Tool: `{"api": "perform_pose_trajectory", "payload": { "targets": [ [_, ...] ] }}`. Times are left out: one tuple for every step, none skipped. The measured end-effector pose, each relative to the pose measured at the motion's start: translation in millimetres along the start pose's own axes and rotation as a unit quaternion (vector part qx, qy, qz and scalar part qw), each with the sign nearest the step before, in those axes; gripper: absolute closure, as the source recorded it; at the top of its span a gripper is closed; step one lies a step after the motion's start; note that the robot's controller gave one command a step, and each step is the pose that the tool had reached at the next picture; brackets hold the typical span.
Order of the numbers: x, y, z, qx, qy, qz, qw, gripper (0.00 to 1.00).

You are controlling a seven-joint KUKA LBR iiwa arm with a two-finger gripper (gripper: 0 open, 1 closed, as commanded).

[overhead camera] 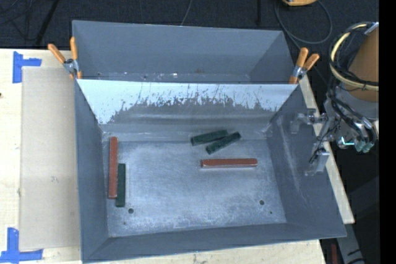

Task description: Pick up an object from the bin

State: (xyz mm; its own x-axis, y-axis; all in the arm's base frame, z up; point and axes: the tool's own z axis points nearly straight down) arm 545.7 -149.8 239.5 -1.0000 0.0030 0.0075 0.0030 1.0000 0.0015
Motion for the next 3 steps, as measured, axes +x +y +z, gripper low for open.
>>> {"api": "perform_pose_trajectory", "payload": {
  "targets": [
    [-40.2, 1.4, 104.5, -0.001, -0.0013, 0.091, 0.9958, 0.0],
    [-25.6, 57.5, 174.3, -0.002, 0.0004, 0.127, 0.9919, 0.0],
    [-27.8, 53.8, 170.0, 0.0, -0.0035, 0.127, 0.9919, 1.0]
  ]
}}
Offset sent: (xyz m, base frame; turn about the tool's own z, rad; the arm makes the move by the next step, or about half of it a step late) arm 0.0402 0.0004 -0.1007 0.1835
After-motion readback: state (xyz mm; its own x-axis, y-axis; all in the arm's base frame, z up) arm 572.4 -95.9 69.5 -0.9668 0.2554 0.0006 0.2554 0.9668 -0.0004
